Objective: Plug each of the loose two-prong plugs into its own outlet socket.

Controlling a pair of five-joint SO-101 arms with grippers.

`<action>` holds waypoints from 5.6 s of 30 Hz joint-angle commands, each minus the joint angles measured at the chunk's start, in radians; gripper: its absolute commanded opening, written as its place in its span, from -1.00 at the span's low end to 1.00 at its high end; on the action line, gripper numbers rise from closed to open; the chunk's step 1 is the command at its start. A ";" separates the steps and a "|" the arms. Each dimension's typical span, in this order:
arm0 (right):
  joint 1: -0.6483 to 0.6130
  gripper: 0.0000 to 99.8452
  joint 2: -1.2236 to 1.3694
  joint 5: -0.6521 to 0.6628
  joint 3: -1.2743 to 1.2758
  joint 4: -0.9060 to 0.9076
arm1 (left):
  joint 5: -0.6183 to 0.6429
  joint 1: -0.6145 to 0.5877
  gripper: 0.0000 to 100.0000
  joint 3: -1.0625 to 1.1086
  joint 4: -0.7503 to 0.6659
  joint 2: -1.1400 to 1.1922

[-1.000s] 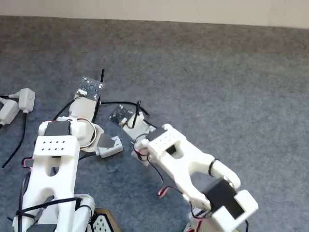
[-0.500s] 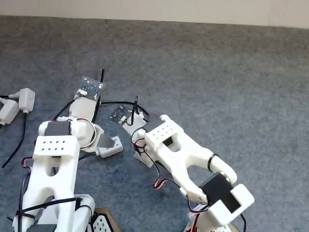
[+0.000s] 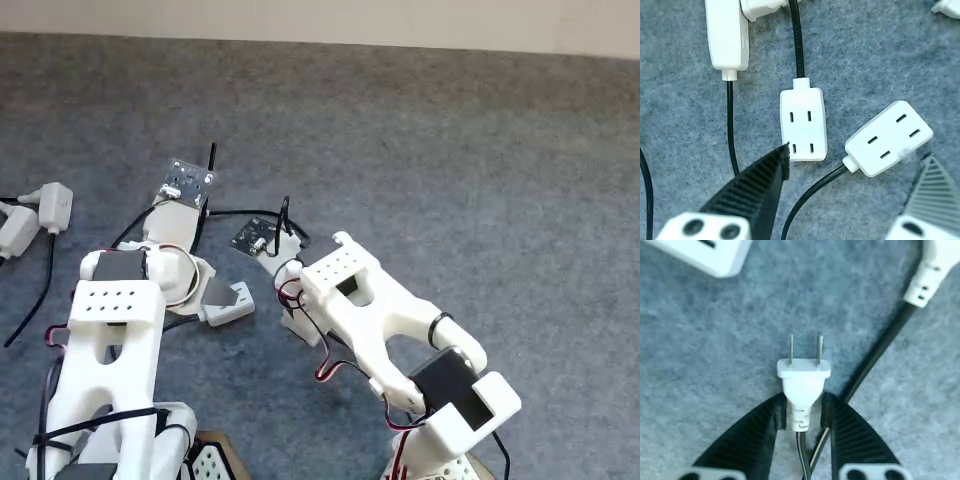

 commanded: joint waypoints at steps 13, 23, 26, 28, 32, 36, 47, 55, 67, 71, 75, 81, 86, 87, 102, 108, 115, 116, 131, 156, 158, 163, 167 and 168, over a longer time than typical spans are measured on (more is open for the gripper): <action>0.013 -0.96 -0.005 0.055 -0.041 0.030 | 0.008 -0.010 -0.23 -0.015 -0.011 0.002; 0.015 -0.99 -0.031 0.049 -0.050 0.027 | 0.008 -0.013 -0.23 -0.059 -0.009 0.004; 0.008 -0.99 -0.162 -0.009 -0.041 -0.008 | -0.014 -0.013 -0.23 -0.171 0.074 0.004; 0.007 -0.99 -0.303 -0.051 0.012 -0.054 | -0.069 -0.013 -0.23 -0.300 0.198 0.004; -0.061 -0.99 -0.638 -0.074 0.257 -0.289 | -0.121 -0.005 -0.22 -0.582 0.407 0.004; -0.162 -0.99 -0.903 -0.077 0.504 -0.437 | -0.150 0.050 -0.22 -0.750 0.535 0.004; -0.208 -0.99 -0.958 -0.121 0.552 -0.435 | -0.097 0.145 -0.22 -0.524 0.368 -0.005; -0.150 -0.99 -0.941 -0.123 0.433 -0.318 | -0.083 0.107 -0.22 -0.239 0.114 -0.007; -0.104 -0.99 -0.929 -0.117 0.133 -0.102 | -0.083 0.093 -0.23 -0.076 -0.031 -0.007; -0.102 -0.99 -0.928 -0.115 0.163 -0.101 | -0.086 0.067 -0.23 -0.087 -0.031 -0.005; -0.099 -0.99 -0.886 -0.091 0.166 -0.047 | -0.112 -0.084 -0.23 -0.182 -0.029 0.021; -0.099 -0.99 -0.570 -0.086 -0.120 0.094 | -0.135 -0.295 -0.23 -0.453 -0.009 0.283; -0.099 -0.99 -0.188 -0.150 -0.621 0.364 | -0.183 -0.478 -0.23 -0.872 0.141 0.647; -0.099 -0.99 -0.108 -0.172 -0.731 0.430 | -0.184 -0.510 -0.23 -0.957 0.169 0.710; -0.113 -0.99 0.469 -0.875 -1.316 0.704 | -0.249 -0.756 -0.23 -1.672 0.239 1.291; -0.137 -0.99 0.466 -0.853 -1.225 0.704 | -0.249 -0.762 -0.23 -1.831 0.242 1.429; -0.147 -0.99 0.403 -0.852 -1.167 0.702 | -0.244 -0.757 -0.23 -1.957 0.253 1.524; -0.147 -0.99 0.400 -0.852 -1.159 0.702 | -0.244 -0.757 -0.23 -1.965 0.264 1.527; -0.165 -0.99 0.377 -0.848 -1.148 0.702 | -0.244 -0.757 -0.23 -2.005 0.290 1.535; -0.208 -0.99 0.325 -0.816 -1.089 0.693 | -0.244 -0.760 -0.23 -2.006 0.290 1.534; -0.191 -0.99 0.360 -0.816 -1.089 0.691 | -0.244 -0.763 -0.23 -2.006 0.290 1.534; -0.171 -0.99 0.421 -0.816 -1.099 0.691 | -0.247 -0.765 -0.23 -2.006 0.290 1.534; -0.171 -0.99 0.426 -0.816 -1.099 0.693 | -0.247 -0.765 -0.23 -2.006 0.290 1.534; -0.171 -0.99 0.426 -0.816 -1.099 0.693 | -0.247 -0.765 -0.23 -2.006 0.290 1.534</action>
